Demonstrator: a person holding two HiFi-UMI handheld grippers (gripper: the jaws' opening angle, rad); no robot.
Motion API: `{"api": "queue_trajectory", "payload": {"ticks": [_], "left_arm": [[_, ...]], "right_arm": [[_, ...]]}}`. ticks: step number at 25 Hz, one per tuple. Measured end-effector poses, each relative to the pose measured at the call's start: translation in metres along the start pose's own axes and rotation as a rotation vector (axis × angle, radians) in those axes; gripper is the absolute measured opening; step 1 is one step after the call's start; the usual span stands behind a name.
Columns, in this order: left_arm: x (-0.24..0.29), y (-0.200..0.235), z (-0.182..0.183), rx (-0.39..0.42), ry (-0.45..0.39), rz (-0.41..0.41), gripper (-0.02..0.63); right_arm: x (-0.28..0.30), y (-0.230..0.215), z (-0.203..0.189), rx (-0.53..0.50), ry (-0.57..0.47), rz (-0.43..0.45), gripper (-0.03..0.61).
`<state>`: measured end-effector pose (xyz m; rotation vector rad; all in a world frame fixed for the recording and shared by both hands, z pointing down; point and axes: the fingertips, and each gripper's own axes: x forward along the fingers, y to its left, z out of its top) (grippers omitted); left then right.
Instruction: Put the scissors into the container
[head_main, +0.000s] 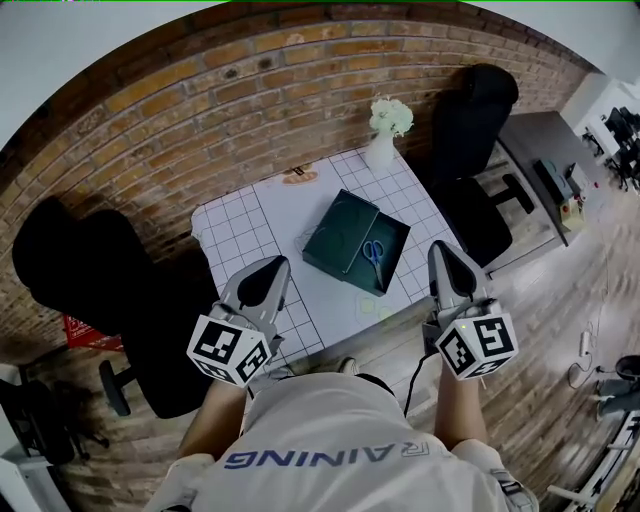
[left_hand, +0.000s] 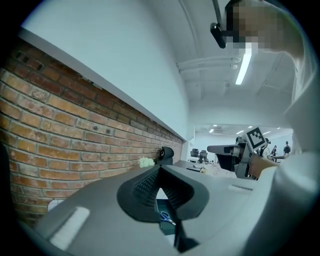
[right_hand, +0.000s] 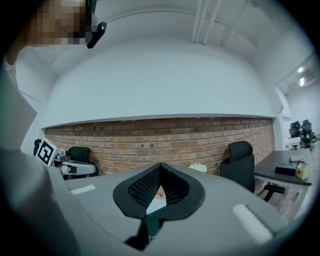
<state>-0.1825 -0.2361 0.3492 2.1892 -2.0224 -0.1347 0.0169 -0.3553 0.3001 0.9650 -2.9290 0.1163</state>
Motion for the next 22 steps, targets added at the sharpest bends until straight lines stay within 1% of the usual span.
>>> {"api": "queue_trajectory", "payload": {"ticks": [4, 11, 15, 22], "left_arm": [[-0.002, -0.007, 0.005, 0.017, -0.010, -0.028, 0.000], [-0.009, -0.009, 0.004, 0.014, -0.011, -0.033, 0.000], [-0.011, -0.010, 0.004, 0.016, -0.005, -0.032, 0.000], [-0.016, -0.014, 0.001, 0.022, 0.000, -0.031, 0.000]], "right_arm": [[-0.005, 0.005, 0.001, -0.001, -0.013, 0.001, 0.012], [-0.008, 0.013, 0.000, 0.001, -0.030, 0.016, 0.014], [-0.008, 0.017, -0.004, -0.003, -0.015, 0.026, 0.014], [-0.008, 0.013, -0.016, 0.011, 0.021, 0.018, 0.014]]}}
